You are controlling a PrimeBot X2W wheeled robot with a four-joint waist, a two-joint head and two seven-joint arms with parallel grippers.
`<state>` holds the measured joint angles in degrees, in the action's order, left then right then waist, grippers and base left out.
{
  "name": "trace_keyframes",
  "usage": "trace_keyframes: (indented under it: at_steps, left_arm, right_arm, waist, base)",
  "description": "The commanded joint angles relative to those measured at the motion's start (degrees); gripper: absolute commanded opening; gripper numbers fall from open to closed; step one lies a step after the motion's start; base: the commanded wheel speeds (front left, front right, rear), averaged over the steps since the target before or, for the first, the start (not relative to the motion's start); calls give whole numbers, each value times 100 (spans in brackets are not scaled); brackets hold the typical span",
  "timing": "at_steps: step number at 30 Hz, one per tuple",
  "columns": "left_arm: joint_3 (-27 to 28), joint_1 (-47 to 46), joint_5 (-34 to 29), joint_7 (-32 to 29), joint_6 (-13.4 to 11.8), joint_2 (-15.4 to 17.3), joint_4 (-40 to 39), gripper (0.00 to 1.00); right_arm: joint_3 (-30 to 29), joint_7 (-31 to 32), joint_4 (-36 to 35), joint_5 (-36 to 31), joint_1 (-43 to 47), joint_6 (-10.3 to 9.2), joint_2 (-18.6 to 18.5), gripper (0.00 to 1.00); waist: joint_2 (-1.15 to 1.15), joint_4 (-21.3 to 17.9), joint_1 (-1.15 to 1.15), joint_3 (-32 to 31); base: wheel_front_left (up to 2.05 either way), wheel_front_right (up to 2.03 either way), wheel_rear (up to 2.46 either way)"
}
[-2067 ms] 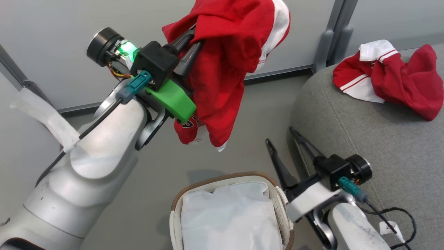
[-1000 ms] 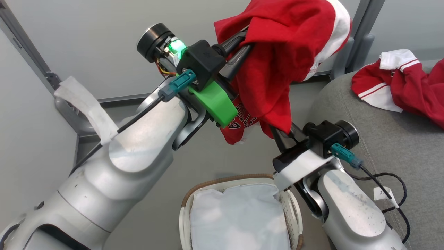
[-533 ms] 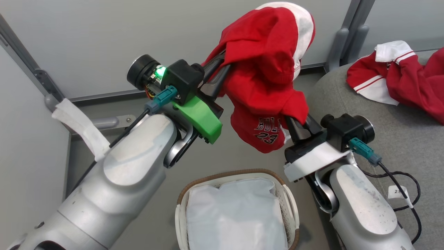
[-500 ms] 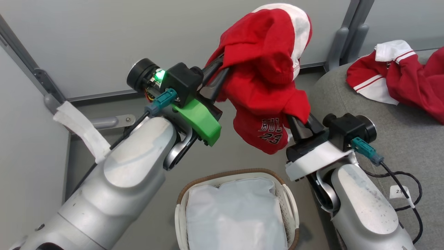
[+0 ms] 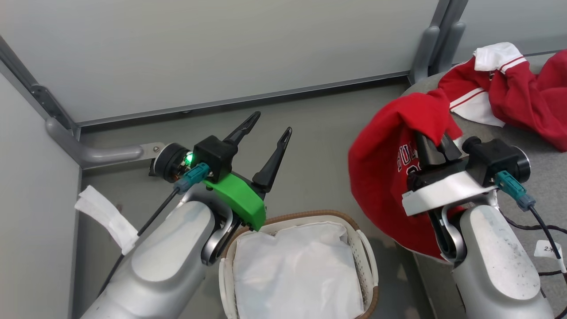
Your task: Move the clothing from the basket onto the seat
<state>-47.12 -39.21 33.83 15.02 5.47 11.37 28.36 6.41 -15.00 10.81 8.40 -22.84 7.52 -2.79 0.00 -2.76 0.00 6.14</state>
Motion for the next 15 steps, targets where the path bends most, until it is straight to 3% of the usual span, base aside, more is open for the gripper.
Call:
trace_keyframes:
  at_steps: [1,15]
  left_arm:
    - [91,194,-1,17,-33,4,-19,100]
    - [882,1417,-464,13,38,-285,-211,100]
  right_arm:
    - [-77,-29,-42,-44,110,-6,-20,0]
    - [-617,-28,-125,-245,342,-6,-21,0]
  waist:
    - [0,-16,0,7]
    - [0,-312,0,6]
  base:
    - [0,0,0]
    - [0,0,0]
